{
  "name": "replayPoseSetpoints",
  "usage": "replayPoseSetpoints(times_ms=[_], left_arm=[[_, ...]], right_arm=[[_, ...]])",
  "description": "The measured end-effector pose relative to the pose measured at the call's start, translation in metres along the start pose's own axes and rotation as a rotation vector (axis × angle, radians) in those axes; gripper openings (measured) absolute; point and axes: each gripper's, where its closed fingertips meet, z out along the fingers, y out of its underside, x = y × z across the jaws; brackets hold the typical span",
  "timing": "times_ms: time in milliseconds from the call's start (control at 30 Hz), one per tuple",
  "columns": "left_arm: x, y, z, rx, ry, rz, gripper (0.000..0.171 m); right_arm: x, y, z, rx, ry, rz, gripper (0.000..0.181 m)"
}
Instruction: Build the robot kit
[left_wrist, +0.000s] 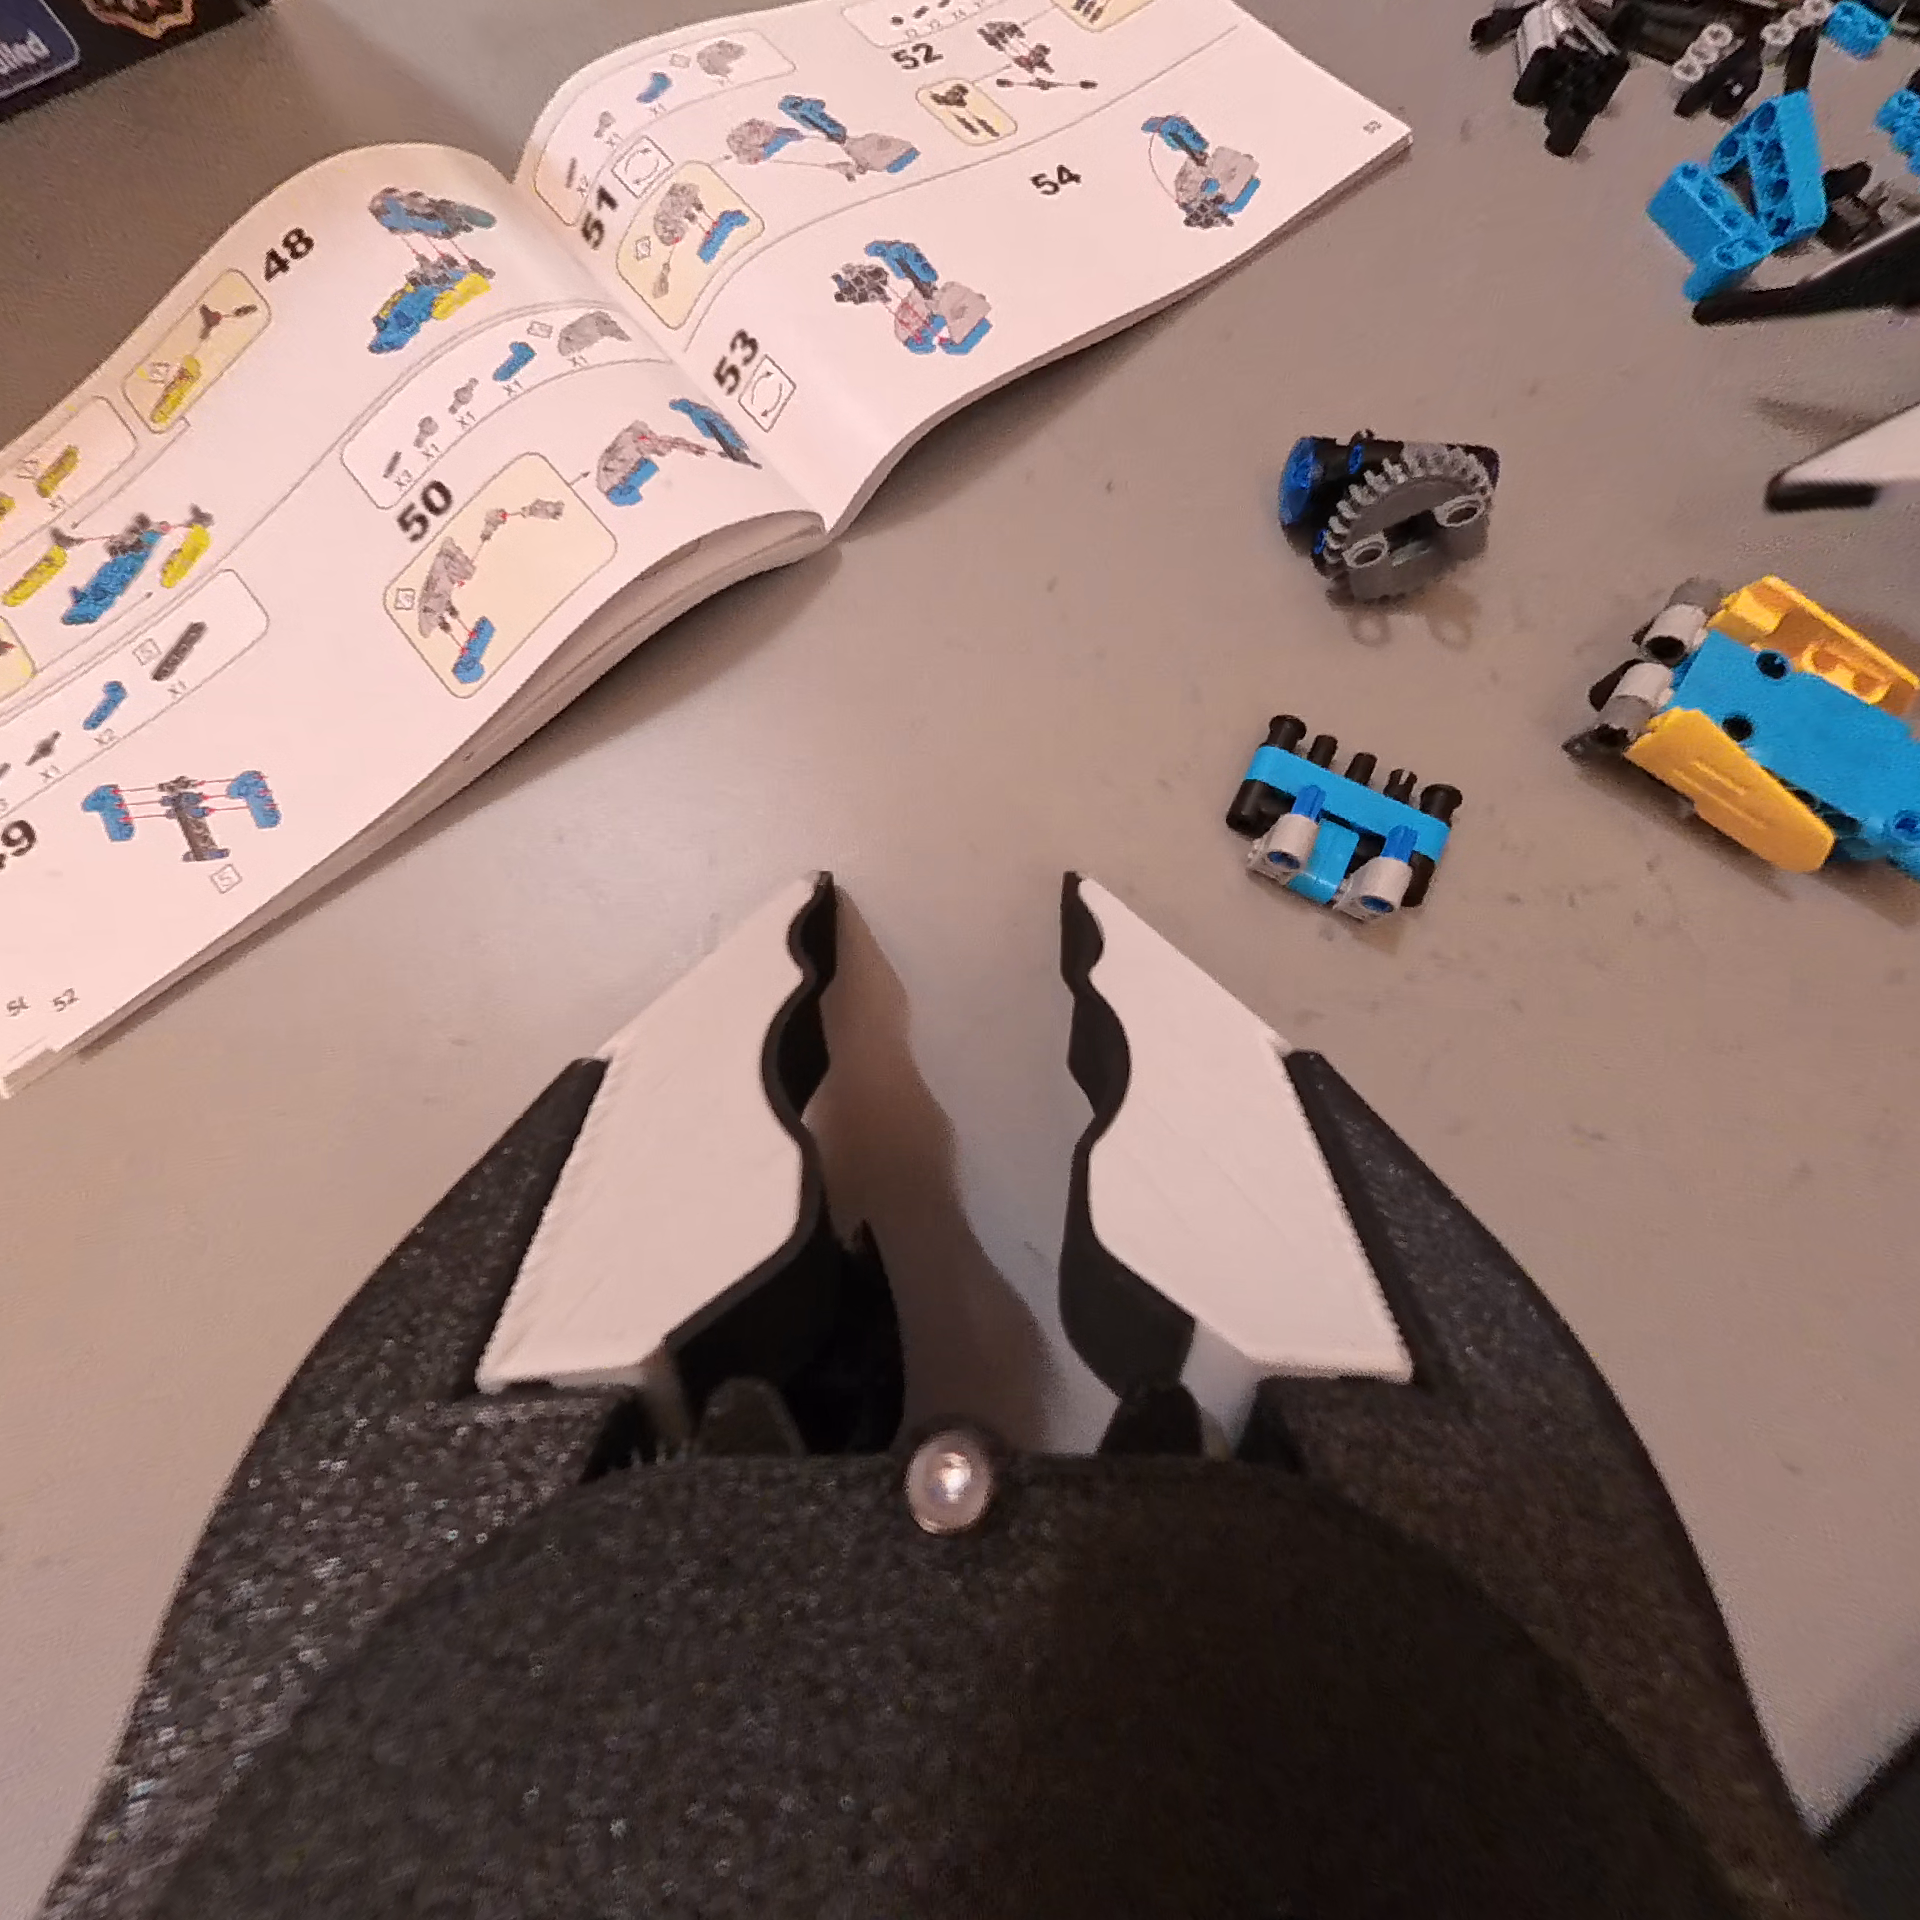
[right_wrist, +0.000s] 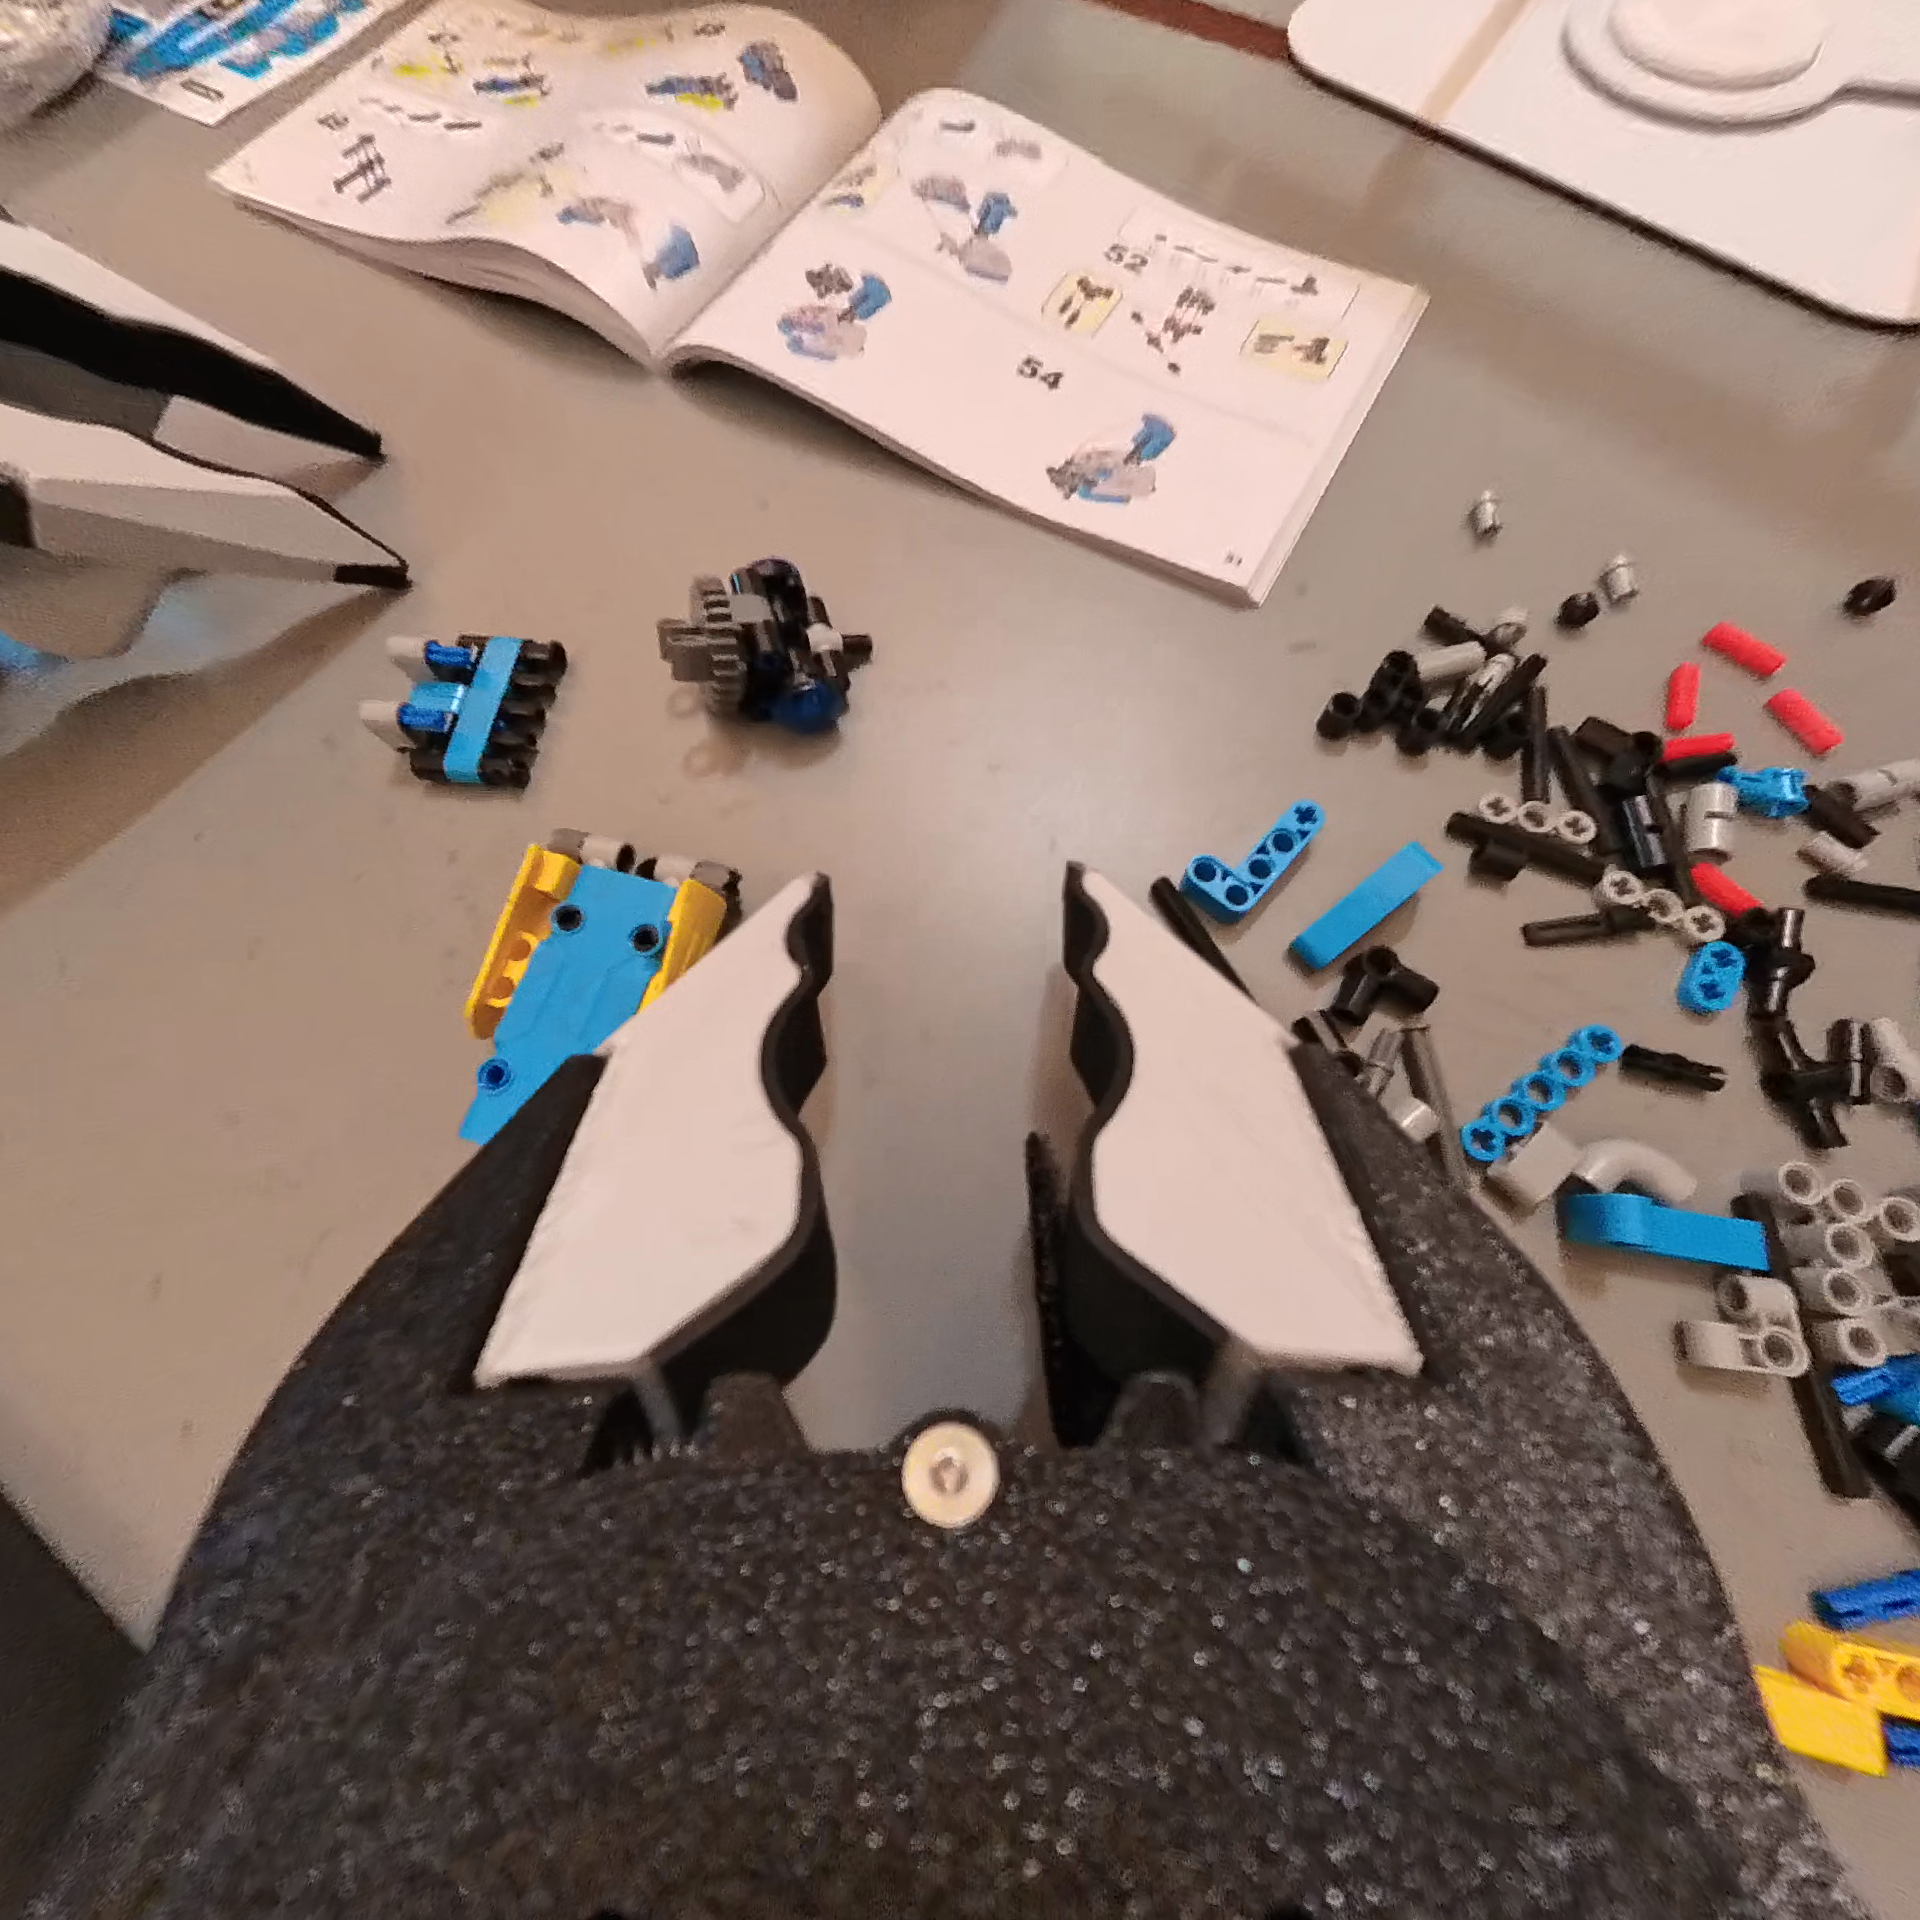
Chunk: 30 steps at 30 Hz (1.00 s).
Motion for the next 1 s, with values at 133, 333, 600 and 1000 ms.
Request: replayPoseSetpoints(times_ms=[133, 333, 600, 1000], left_arm=[[0.000, 0.001, -0.001, -0.001, 0.011, -0.018, 0.043], [0.000, 0.001, -0.001, -0.002, 0.010, -0.015, 0.043], [0.000, 0.002, -0.001, -0.002, 0.010, -0.015, 0.043], [0.000, 0.002, -0.001, -0.002, 0.011, -0.015, 0.043]], right_arm=[[0.001, 0.010, 0.006, -0.061, -0.002, 0.007, 0.049], [0.001, 0.016, 0.009, -0.093, 0.003, 0.000, 0.049], [0.000, 0.014, 0.008, -0.082, 0.011, -0.018, 0.047], [-0.003, 0.018, 0.009, -0.104, -0.016, 0.005, 0.042]])
